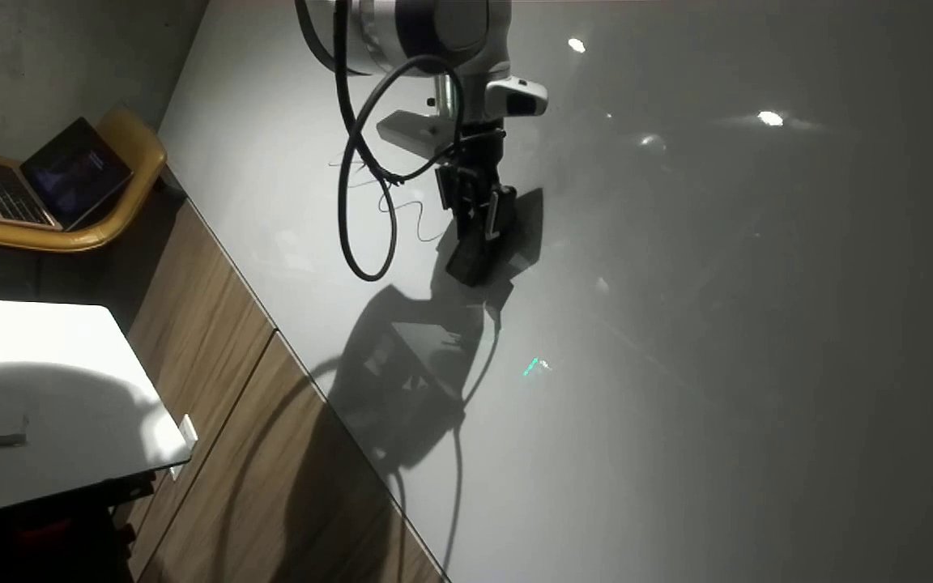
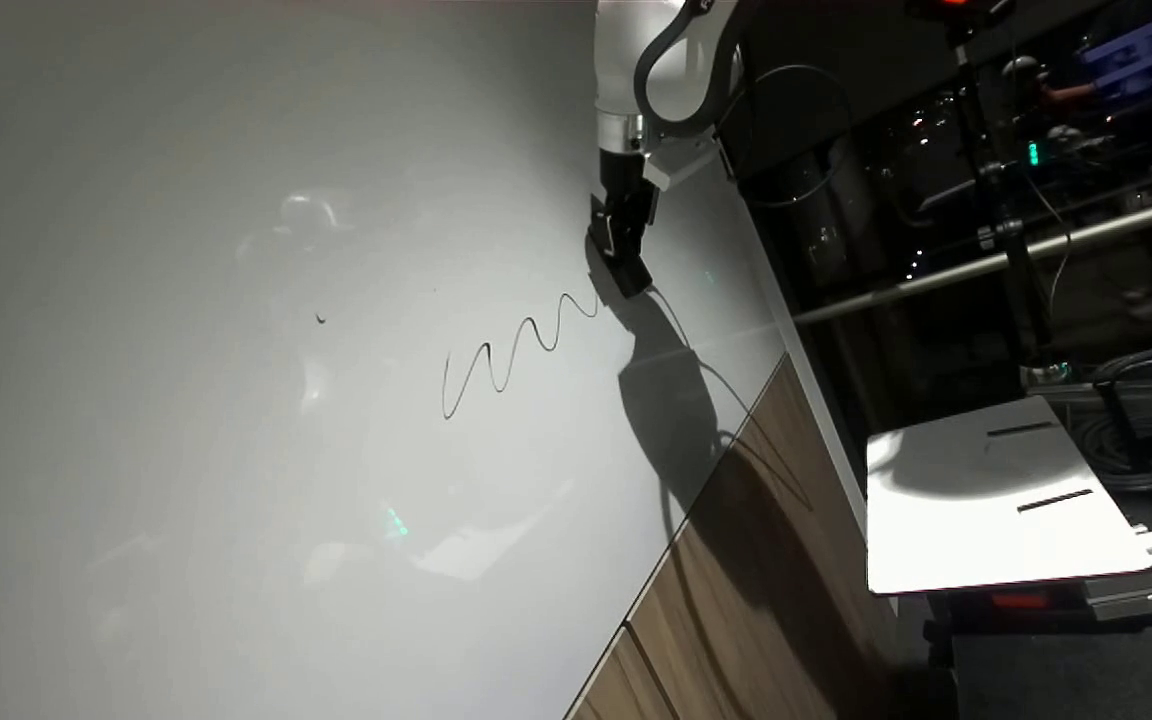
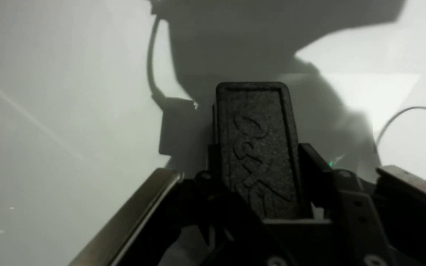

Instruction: Use the eraser to wipe the whiteboard.

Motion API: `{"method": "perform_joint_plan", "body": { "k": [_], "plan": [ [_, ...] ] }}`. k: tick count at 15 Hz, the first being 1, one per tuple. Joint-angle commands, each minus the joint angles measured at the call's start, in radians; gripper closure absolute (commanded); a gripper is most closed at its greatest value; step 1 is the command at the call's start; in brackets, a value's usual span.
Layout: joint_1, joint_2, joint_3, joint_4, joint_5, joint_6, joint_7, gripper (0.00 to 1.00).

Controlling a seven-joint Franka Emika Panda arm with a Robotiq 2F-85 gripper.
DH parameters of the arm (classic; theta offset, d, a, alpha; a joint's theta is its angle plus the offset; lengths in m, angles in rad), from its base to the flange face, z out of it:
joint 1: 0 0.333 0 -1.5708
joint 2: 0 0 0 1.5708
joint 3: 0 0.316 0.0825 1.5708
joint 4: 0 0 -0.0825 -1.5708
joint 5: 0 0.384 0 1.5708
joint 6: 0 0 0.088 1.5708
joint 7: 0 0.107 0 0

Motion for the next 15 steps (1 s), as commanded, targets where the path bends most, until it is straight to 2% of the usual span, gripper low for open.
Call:
{"method": "perform_joint_plan", "body": {
  "k": [1,6,15],
  "plan": [
    [0.06,-0.042,0.043,-0.055,0.067,-0.002,0.021,0.71],
    [0.109,-0.003,0.084,-0.046,0.065,0.024,0.061,0.71],
    [0.128,0.058,0.126,-0.023,-0.002,0.078,0.095,0.71]
  ]
}}
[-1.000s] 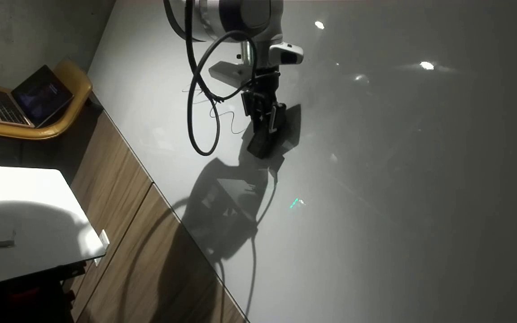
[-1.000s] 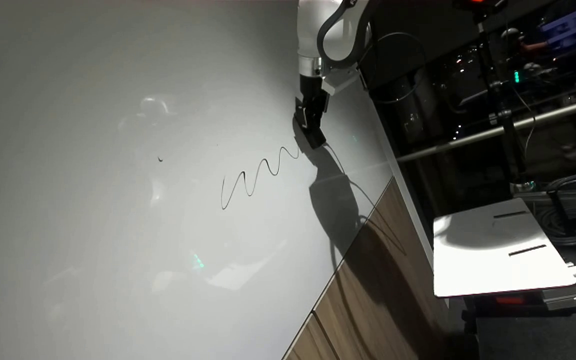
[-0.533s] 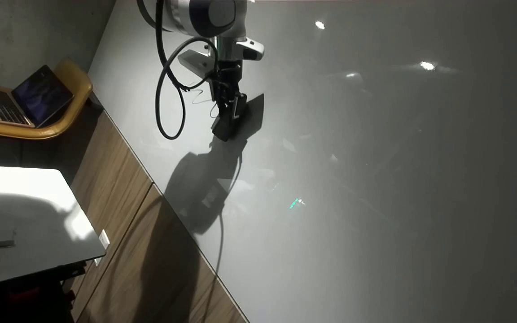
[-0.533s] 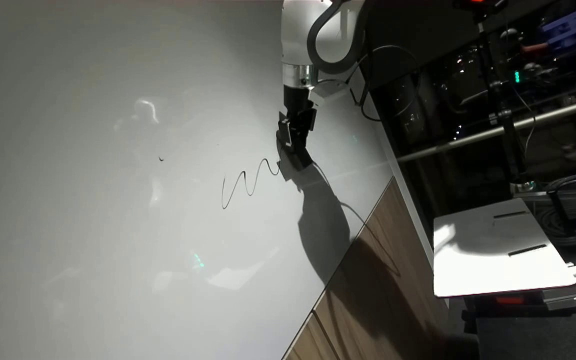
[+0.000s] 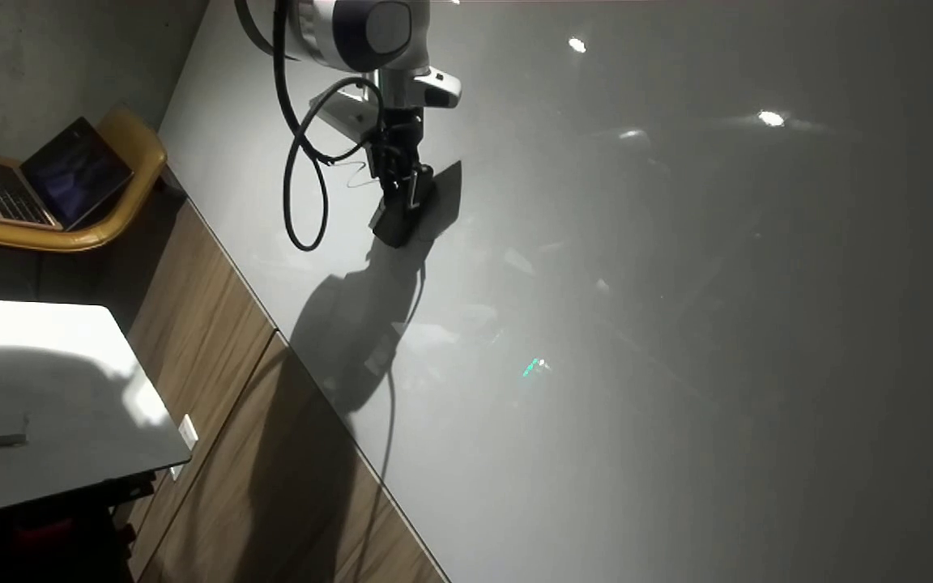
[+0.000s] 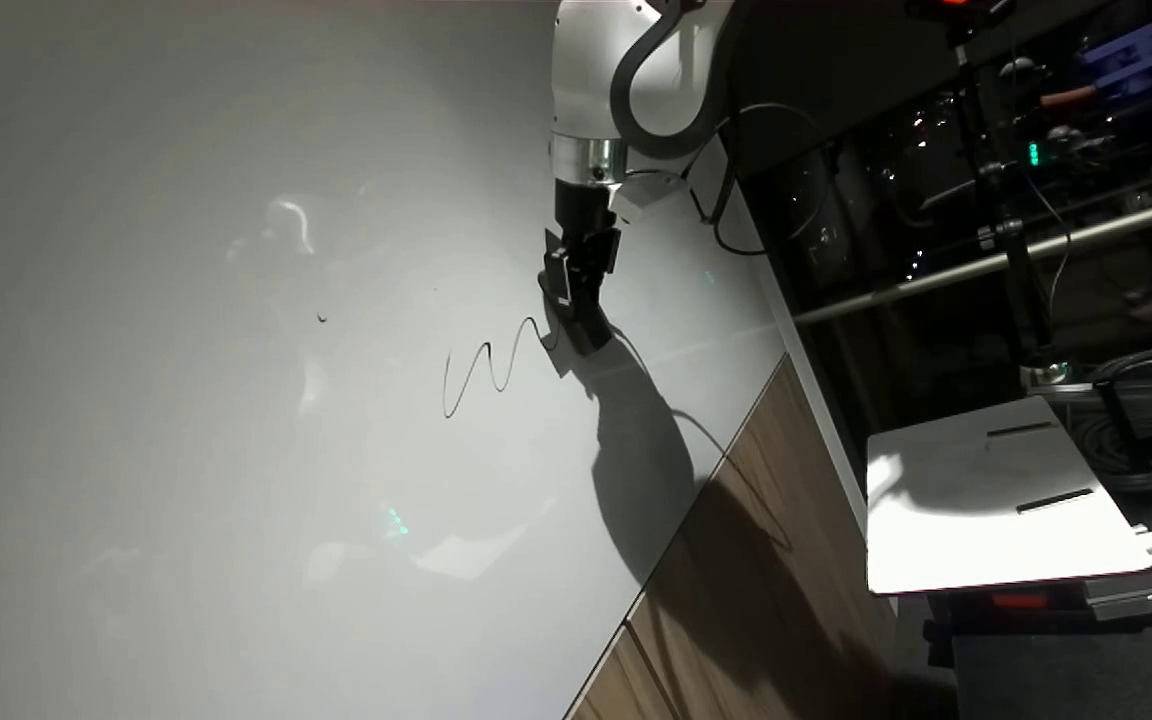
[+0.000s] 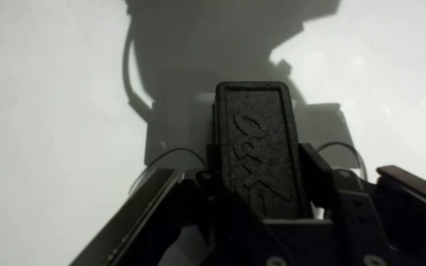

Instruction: Use the eraser to wipe the whiteboard.

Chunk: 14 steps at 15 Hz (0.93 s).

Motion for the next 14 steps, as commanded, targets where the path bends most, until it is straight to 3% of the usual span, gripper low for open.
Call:
{"method": "perform_joint_plan", "body": {
  "k": [1,9,14],
  "plan": [
    [0.012,0.043,0.029,0.026,-0.057,0.042,0.045,0.71],
    [0.017,0.096,0.049,0.079,-0.123,0.046,0.067,0.71],
    [-0.019,0.109,0.011,0.102,-0.154,0.05,0.011,0.71]
  ]
}}
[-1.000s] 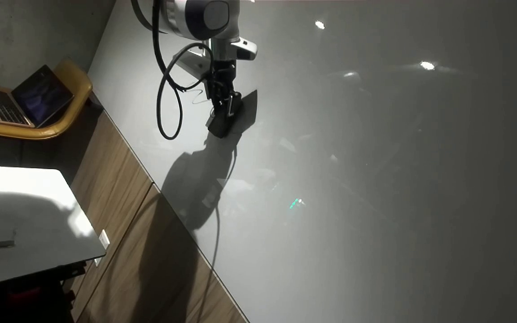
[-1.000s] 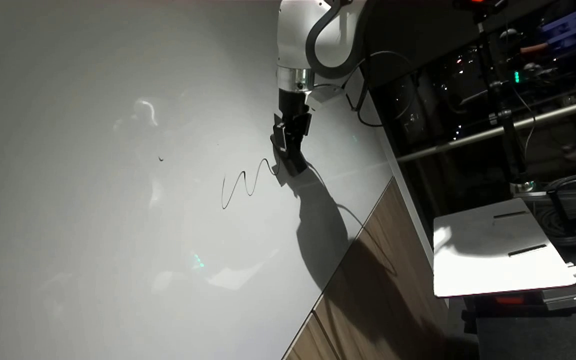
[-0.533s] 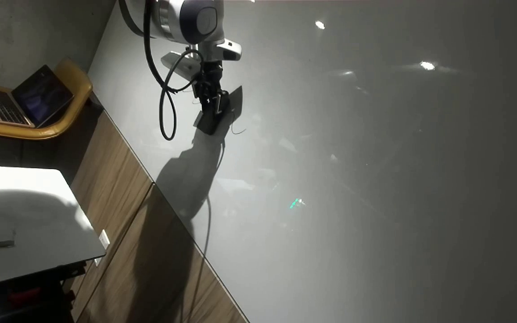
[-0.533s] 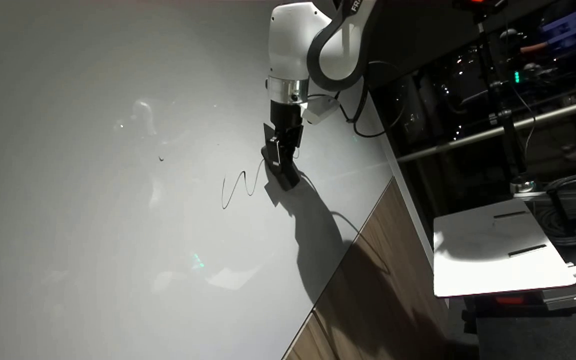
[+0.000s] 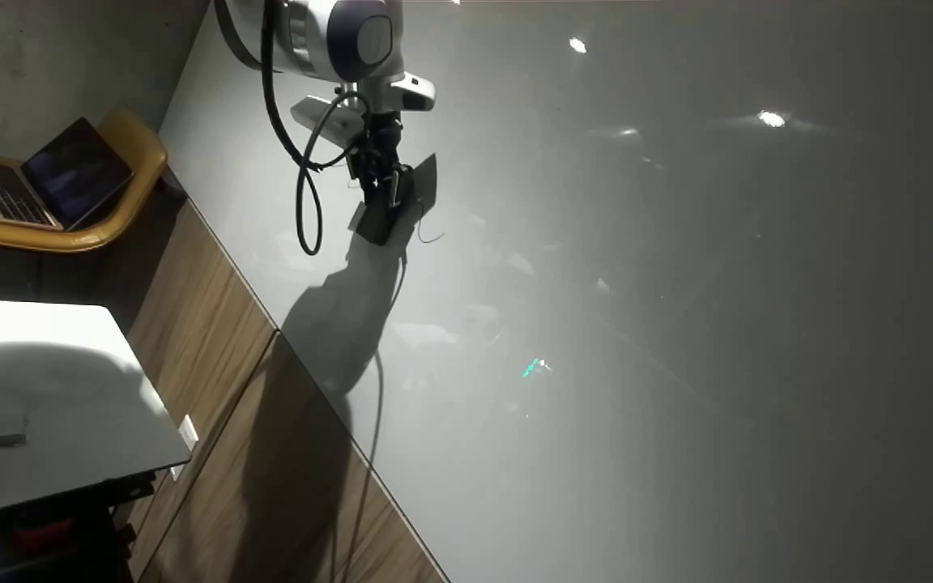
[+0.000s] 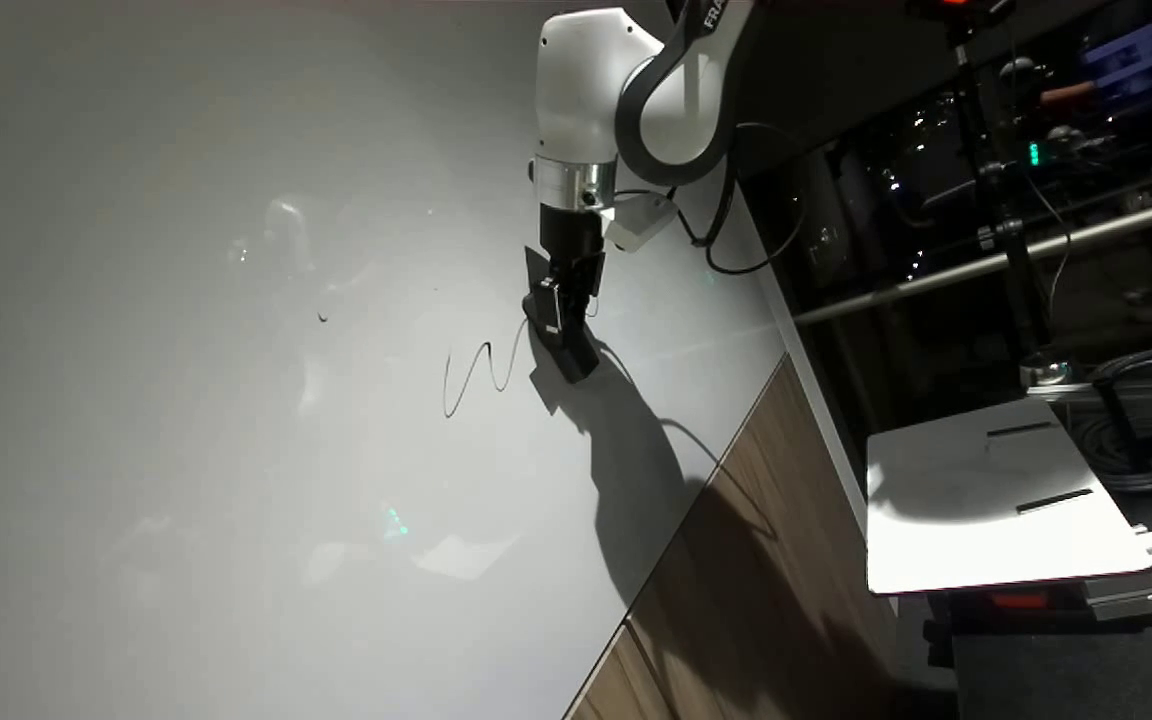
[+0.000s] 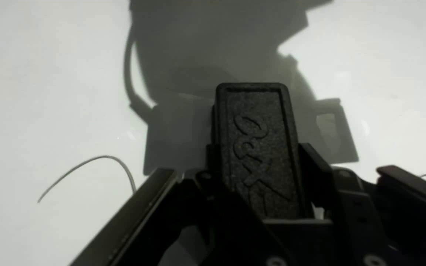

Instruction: Use the eraser to wipe the whiteboard.

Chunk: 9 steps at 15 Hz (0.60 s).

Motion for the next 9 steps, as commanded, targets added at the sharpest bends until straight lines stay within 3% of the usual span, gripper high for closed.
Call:
{"method": "perform_joint_plan", "body": {
  "k": [1,9],
  "plan": [
    [-0.042,0.056,-0.045,0.088,-0.031,0.024,-0.063,0.71],
    [-0.111,0.04,-0.139,0.104,0.019,0.004,-0.189,0.71]
  ]
}}
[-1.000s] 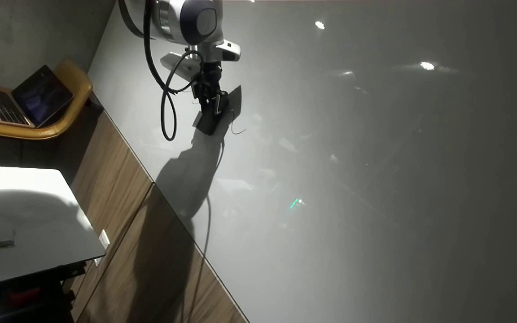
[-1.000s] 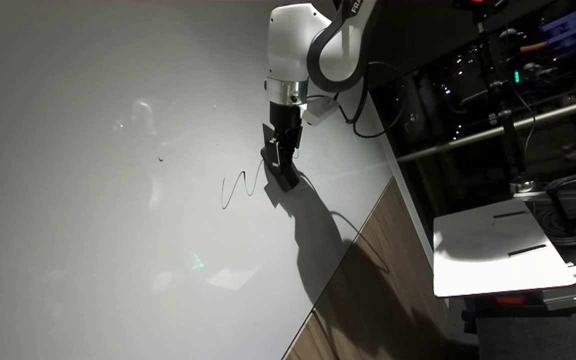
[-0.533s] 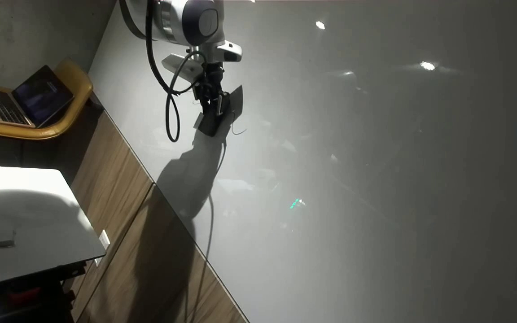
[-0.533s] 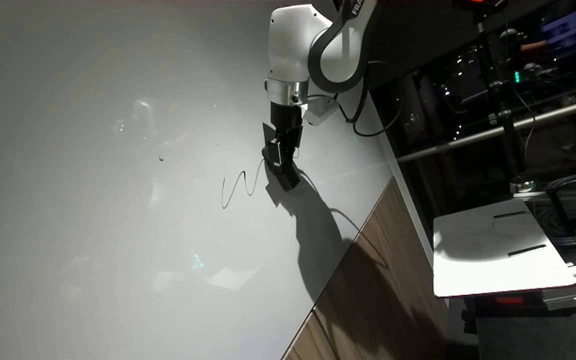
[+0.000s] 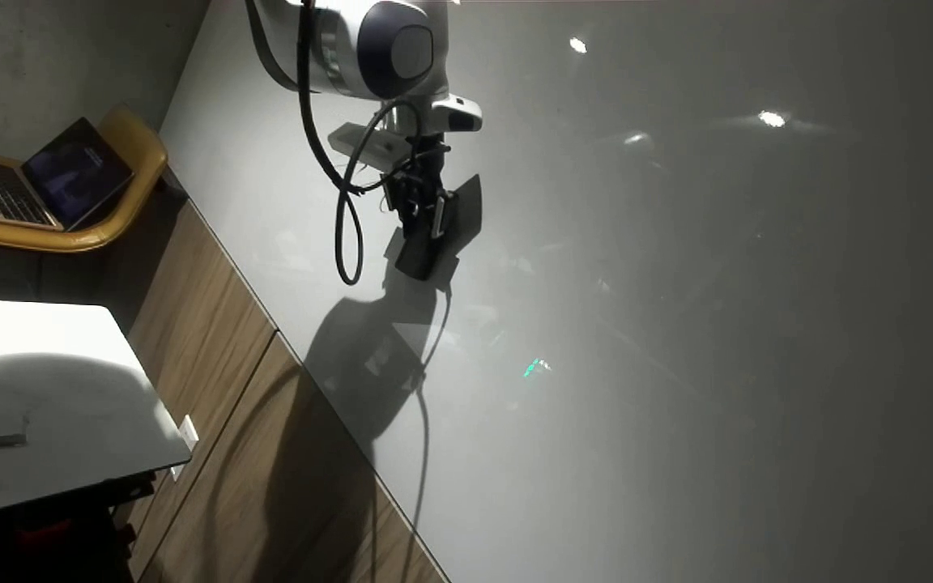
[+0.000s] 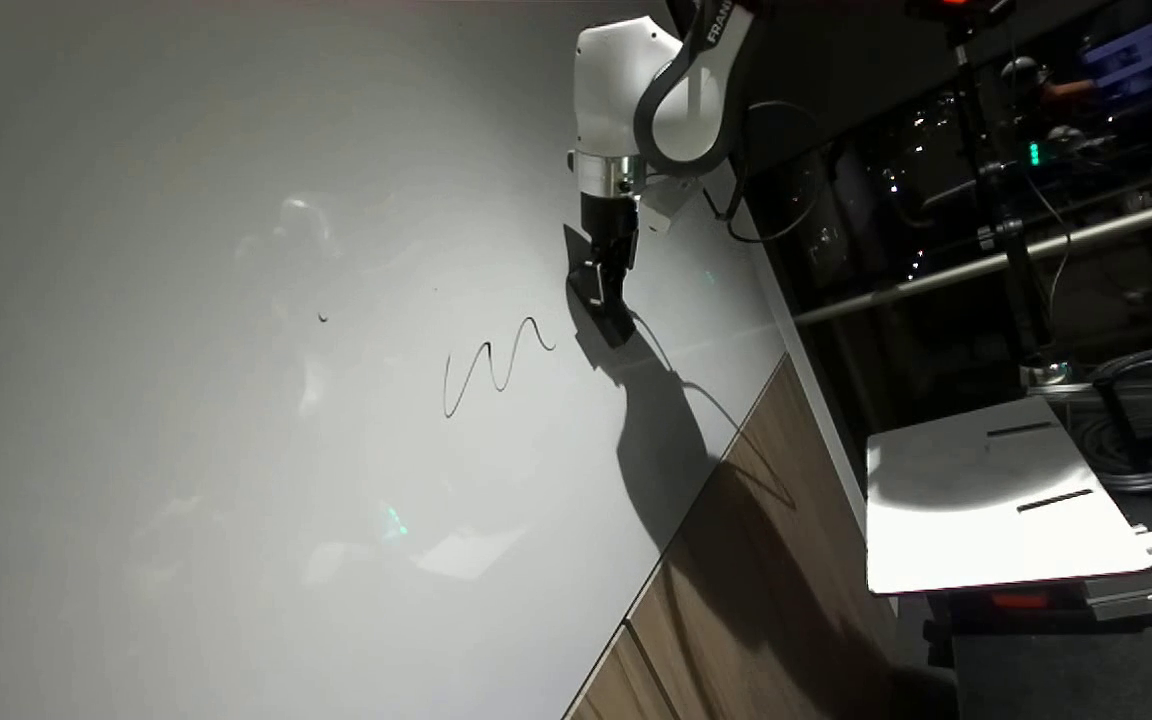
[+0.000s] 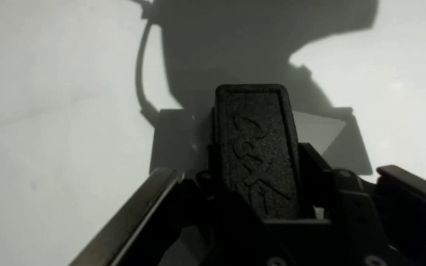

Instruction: Use the eraser to wipe the whiteboard.

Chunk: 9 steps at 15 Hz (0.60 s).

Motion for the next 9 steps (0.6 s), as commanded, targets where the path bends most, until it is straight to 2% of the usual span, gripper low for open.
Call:
{"method": "perform_joint_plan", "body": {
  "k": [1,9],
  "plan": [
    [-0.036,0.053,-0.042,0.109,0.018,0.015,-0.059,0.71],
    [0.037,0.02,0.06,0.044,-0.026,-0.016,0.136,0.71]
  ]
}}
